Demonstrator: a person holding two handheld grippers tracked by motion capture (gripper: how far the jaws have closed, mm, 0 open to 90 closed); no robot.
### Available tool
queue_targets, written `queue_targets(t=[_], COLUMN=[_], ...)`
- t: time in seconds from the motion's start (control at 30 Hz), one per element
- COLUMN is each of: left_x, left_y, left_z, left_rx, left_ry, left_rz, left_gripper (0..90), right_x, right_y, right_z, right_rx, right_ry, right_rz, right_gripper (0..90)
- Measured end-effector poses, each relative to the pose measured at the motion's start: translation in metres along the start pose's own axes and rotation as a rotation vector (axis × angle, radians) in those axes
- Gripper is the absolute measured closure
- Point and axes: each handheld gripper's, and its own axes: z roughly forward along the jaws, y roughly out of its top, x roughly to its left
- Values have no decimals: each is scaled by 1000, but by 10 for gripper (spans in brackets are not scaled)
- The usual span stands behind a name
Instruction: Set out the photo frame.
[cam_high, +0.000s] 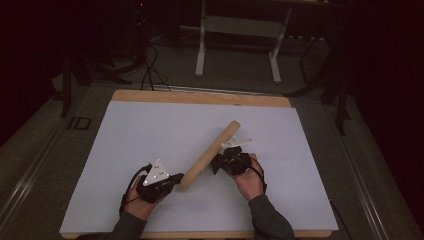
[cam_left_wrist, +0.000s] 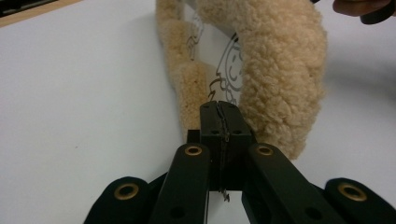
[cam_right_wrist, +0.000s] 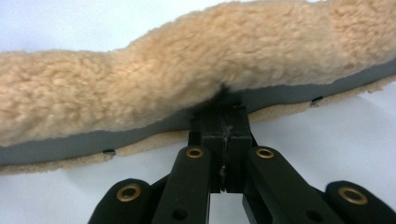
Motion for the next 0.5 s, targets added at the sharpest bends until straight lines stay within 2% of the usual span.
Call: queue_targets(t=[0.5], left_x=[-11], left_y=[2], left_z=[8], left_rx=[1], left_ry=[-31], left_rz=[24], left_gripper=[899], right_x=[9], right_y=[1], right_z=[2], right_rx=[1], right_ry=[10], right_rz=[-25], right_gripper=[899])
